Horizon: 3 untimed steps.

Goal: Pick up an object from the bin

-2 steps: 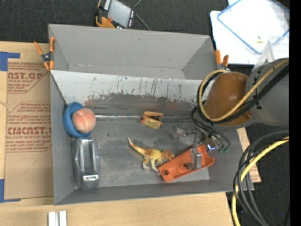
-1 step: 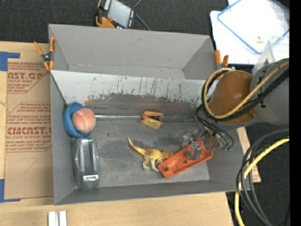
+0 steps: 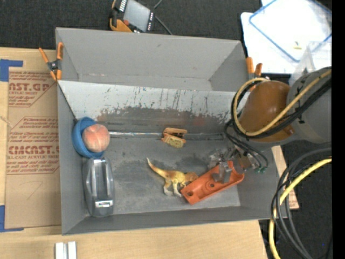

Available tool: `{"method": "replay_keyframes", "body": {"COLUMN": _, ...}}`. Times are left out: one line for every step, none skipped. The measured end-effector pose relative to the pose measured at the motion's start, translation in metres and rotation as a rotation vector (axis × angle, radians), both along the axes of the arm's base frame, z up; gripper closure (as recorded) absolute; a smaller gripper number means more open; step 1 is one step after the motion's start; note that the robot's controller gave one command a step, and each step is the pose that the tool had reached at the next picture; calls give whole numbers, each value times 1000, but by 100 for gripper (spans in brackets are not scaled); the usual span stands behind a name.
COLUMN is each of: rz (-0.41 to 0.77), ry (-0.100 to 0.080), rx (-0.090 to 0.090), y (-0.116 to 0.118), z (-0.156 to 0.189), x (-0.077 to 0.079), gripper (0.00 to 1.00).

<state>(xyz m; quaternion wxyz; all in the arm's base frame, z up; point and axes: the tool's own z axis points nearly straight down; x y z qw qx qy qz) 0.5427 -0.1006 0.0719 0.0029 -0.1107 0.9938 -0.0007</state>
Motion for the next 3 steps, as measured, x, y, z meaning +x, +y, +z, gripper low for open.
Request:
{"method": "replay_keyframes", "body": {"rz": -3, "ry": 2, "rx": 1, "y": -11, "z": 99, "x": 6, "gripper": 100}}
{"method": "replay_keyframes", "body": {"rz": 37, "ry": 12, "rx": 4, "y": 9, "z": 86, "x": -28, "gripper": 0}}
{"method": "replay_keyframes", "body": {"rz": 37, "ry": 10, "rx": 3, "y": 10, "z": 87, "x": -27, "gripper": 0}}
